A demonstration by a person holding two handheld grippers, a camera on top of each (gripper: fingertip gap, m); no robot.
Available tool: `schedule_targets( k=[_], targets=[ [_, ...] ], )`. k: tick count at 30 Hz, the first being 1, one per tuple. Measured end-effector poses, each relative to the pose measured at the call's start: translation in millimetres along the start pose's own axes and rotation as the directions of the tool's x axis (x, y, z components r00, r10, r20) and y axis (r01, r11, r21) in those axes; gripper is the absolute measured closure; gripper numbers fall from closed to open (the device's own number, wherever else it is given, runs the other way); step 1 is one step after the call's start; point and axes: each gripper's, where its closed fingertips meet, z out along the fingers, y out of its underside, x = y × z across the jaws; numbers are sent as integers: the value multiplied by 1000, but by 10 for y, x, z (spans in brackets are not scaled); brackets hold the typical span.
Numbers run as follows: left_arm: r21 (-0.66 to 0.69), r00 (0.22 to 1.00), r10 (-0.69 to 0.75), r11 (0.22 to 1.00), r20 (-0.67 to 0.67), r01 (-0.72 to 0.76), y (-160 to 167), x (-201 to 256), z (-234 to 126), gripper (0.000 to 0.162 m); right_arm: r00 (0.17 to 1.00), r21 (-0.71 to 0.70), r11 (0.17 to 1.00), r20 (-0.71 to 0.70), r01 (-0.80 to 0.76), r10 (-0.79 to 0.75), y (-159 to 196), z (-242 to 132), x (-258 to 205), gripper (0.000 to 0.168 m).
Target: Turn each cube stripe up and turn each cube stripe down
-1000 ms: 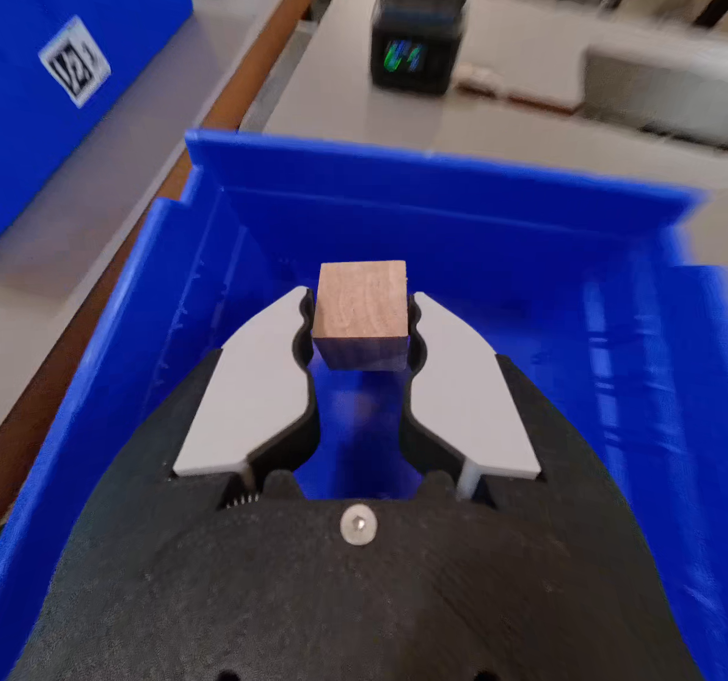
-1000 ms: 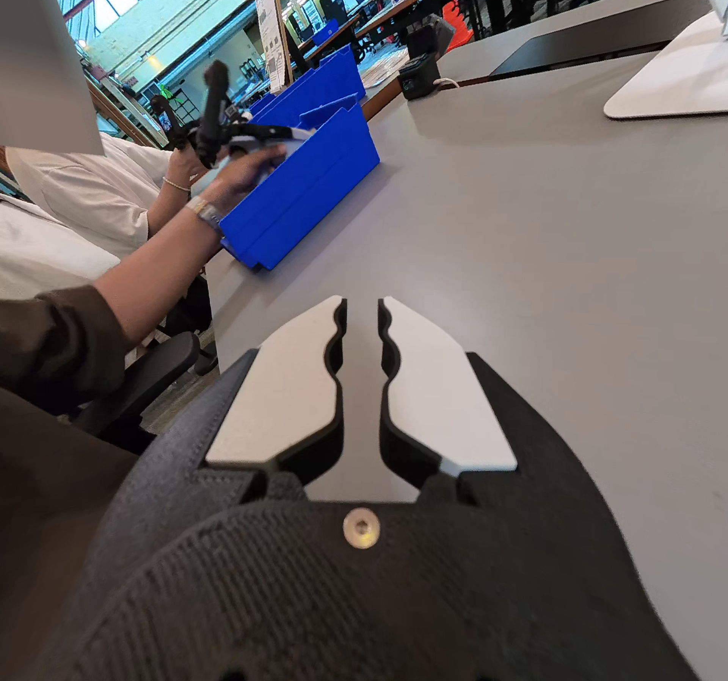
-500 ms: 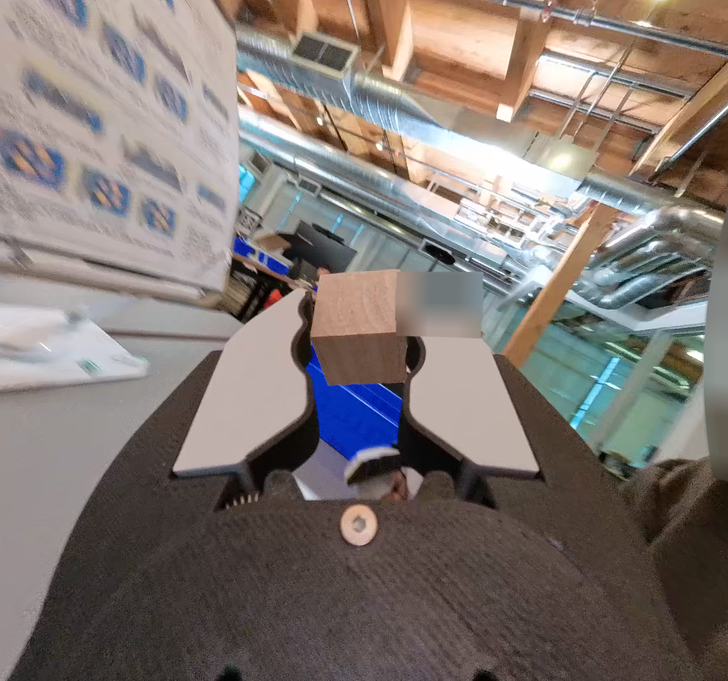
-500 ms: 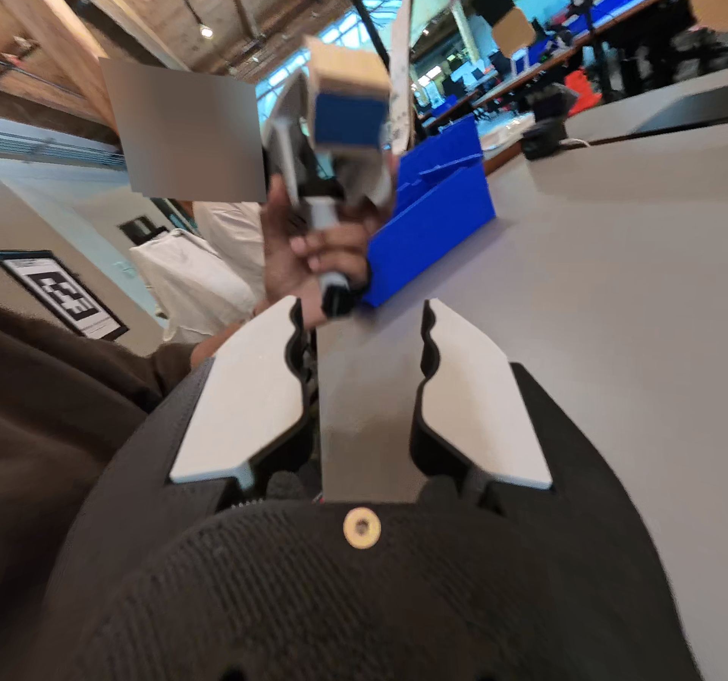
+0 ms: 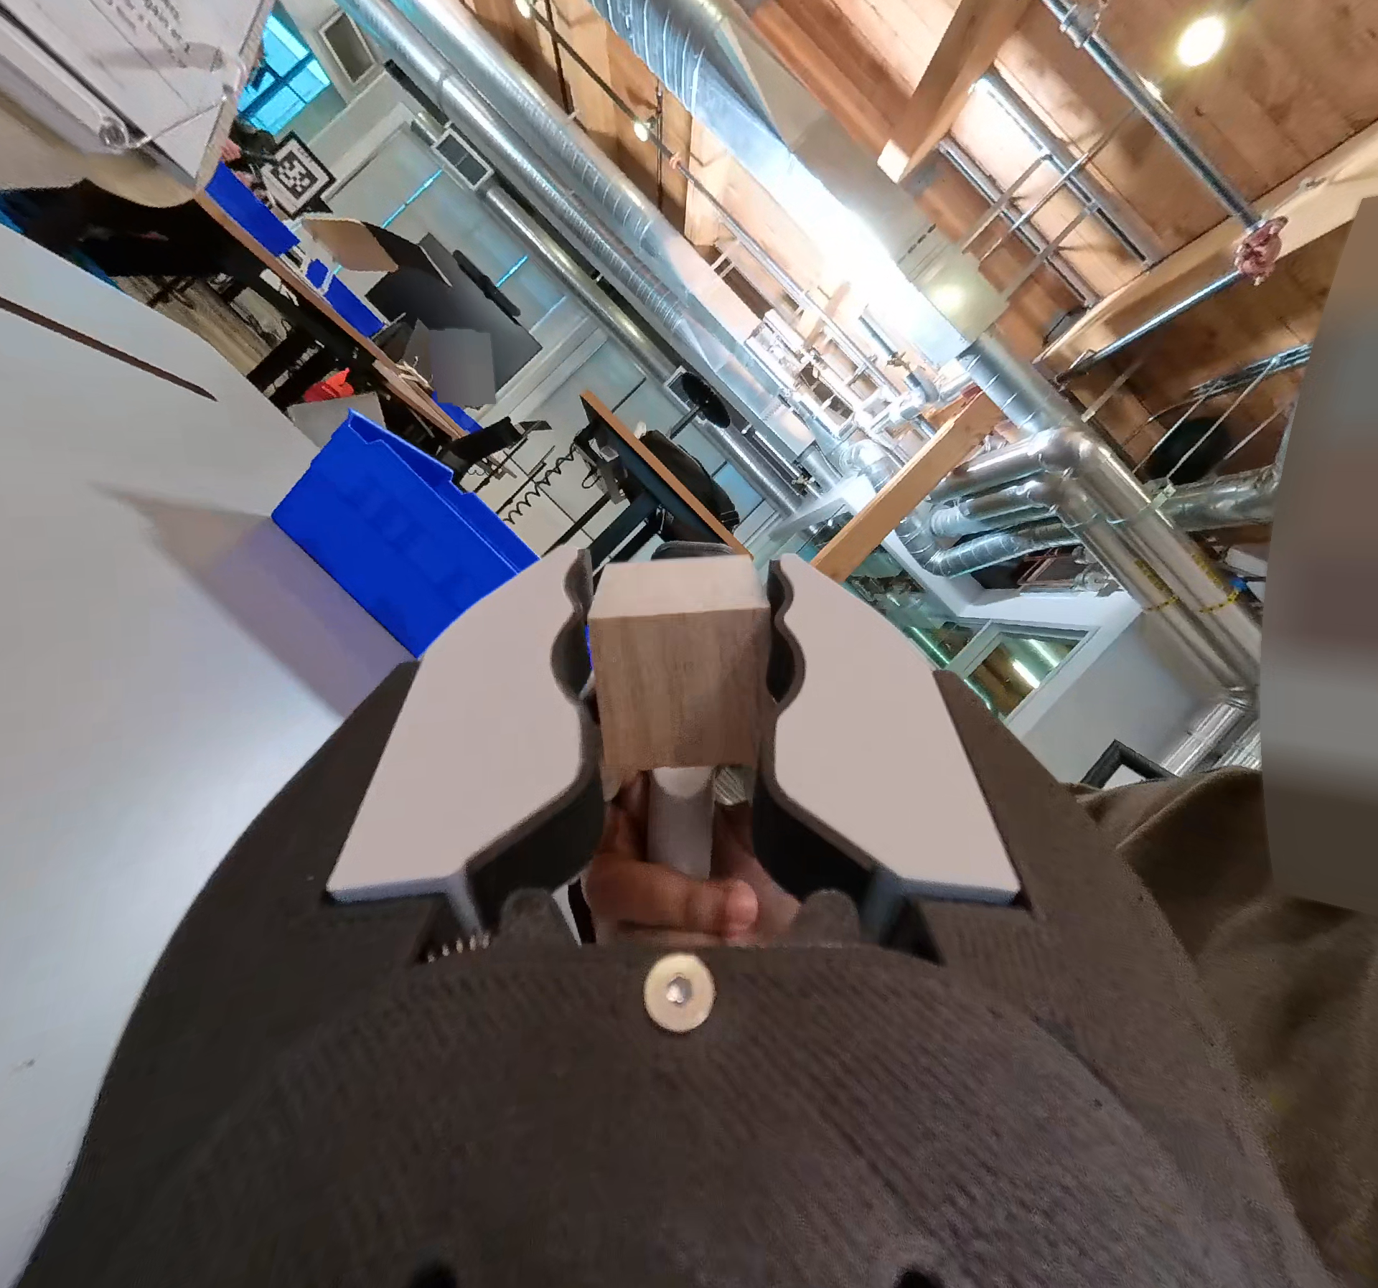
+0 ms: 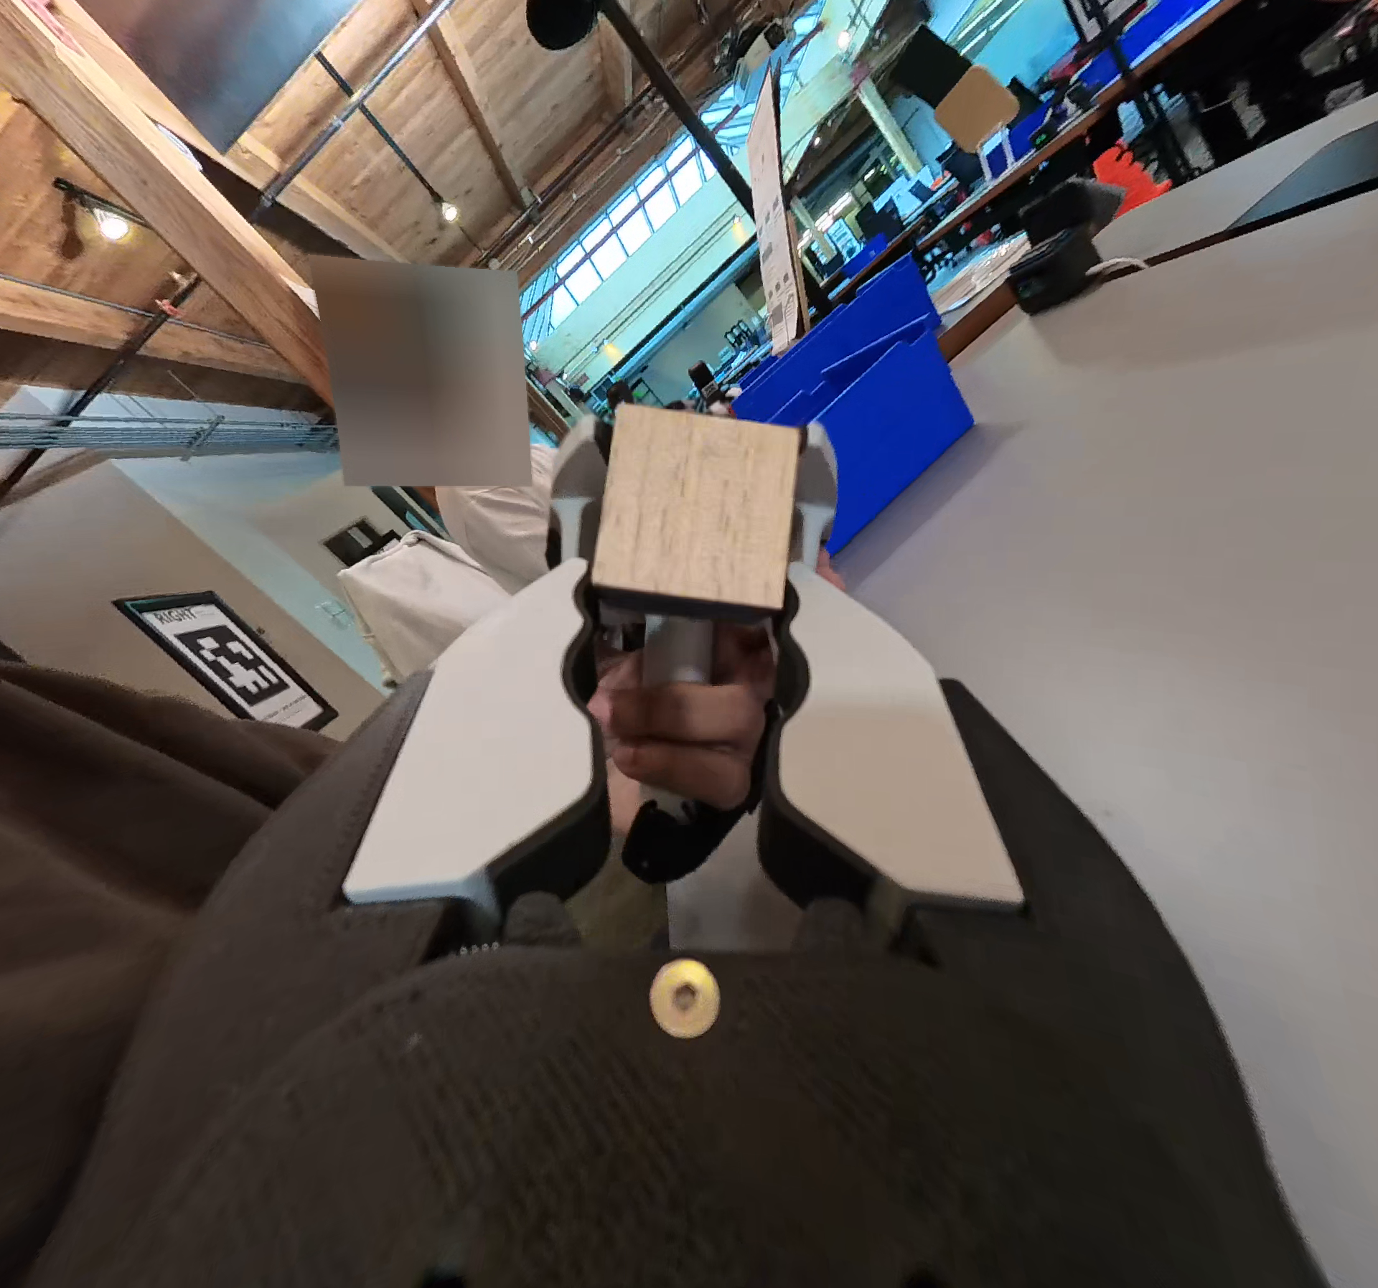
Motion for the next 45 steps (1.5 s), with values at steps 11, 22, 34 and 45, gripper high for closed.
schedule_targets(
  k=[11, 22, 34, 45],
  targets=[
    [-157, 1000, 12, 988, -14, -14, 199, -154, -33, 116, 999, 35, 999, -15, 30, -29, -138, -86, 111, 123],
    [-214, 999, -15, 977, -32, 8, 225, -200, -93, 117, 998, 10, 998, -13, 67, -67, -90, -73, 142, 123],
    [-231, 999, 44, 972, -4, -43, 231, -227, -114, 119, 990, 44, 990, 64, -131, 128, -149, -125, 202, 124],
    [-184, 999, 41, 982, 15, -38, 128, -253, -136, 119, 991, 54, 990, 42, -130, 128, -170, -115, 227, 114]
  ],
)
